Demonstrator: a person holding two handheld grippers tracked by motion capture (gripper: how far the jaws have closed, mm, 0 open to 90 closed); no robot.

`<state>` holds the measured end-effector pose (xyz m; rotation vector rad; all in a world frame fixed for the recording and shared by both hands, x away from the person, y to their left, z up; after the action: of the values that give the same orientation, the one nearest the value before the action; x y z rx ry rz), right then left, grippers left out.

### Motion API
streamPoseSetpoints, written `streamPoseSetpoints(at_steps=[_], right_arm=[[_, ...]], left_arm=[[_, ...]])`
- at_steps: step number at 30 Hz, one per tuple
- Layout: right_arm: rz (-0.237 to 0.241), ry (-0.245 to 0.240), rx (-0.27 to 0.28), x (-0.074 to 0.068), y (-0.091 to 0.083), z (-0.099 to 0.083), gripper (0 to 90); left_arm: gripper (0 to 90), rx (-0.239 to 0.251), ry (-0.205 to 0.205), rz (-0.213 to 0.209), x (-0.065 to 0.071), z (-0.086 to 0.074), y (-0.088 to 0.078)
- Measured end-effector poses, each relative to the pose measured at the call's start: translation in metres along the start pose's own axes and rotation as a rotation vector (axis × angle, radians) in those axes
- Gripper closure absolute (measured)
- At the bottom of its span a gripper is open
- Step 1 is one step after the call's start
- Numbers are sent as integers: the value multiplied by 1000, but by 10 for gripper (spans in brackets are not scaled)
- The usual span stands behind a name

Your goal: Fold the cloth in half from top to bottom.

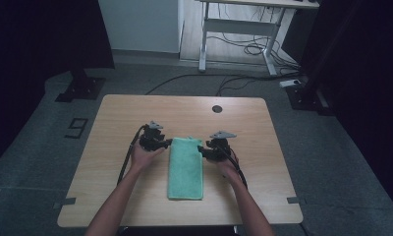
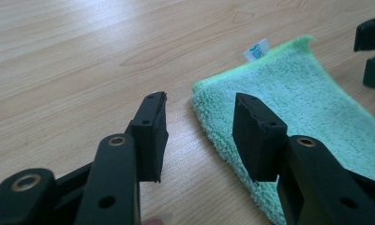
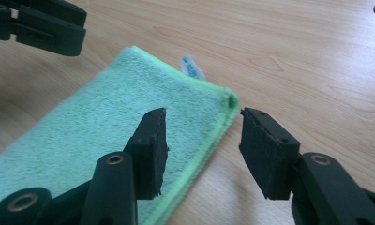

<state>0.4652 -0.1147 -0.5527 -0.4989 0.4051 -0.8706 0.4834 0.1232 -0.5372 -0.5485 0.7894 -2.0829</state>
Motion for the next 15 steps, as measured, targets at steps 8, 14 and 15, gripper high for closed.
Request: streamPoseSetpoints(at_steps=[8, 14, 15], right_arm=[[-2, 6, -5, 9, 5, 7, 525], [8, 4, -23, 11, 15, 10, 547], [11, 5, -25, 11, 17, 11, 552]], left_arm=[[561, 9, -13, -2, -4, 0, 2], [566, 6, -24, -11, -5, -1, 9], [566, 6, -23, -11, -5, -1, 10]])
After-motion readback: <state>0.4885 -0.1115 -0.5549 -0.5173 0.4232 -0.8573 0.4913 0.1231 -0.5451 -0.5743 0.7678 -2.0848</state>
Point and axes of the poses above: each handheld gripper's, and its own axes: y roughly forward along the jaws, z roughly out of its top, x roughly to its right, the point moved 4 cm from there along y, roughly forward along the jaws
